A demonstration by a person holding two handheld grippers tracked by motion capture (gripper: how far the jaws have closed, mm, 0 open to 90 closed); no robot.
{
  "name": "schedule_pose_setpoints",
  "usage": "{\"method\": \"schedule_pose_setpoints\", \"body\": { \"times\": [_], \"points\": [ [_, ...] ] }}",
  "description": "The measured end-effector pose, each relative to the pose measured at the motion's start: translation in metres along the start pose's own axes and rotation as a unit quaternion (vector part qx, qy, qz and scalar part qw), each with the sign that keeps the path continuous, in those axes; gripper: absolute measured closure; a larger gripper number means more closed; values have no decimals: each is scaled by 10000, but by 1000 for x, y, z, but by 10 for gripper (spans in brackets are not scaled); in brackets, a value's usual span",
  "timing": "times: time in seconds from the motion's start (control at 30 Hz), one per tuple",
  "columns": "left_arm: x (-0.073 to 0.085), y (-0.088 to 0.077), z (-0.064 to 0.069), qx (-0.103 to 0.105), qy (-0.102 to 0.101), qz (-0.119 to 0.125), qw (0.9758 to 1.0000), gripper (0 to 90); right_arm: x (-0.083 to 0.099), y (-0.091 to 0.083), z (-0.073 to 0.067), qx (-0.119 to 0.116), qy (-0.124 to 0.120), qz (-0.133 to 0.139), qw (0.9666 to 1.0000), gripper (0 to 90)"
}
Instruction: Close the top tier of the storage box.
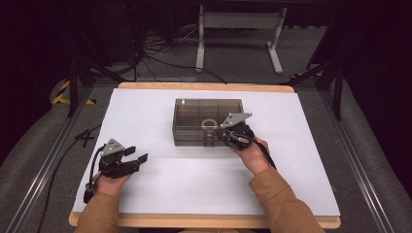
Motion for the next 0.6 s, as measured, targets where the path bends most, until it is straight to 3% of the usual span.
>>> {"method": "schedule_pose_setpoints", "body": {
  "times": [0.6],
  "points": [
    [0,0,1,2,-1,7,10000,395,-1,2,2,90,22,40,9999,900]
  ]
}}
Point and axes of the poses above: each handheld gripper's, and its own axes: y roughly forward along the jaws, x roughly out of its underside, z roughly to its right, the point moved 9 cm from there along y, roughly forward along the jaws, and after that the axes turned 1 degree about -y, right-handed, at the moved point
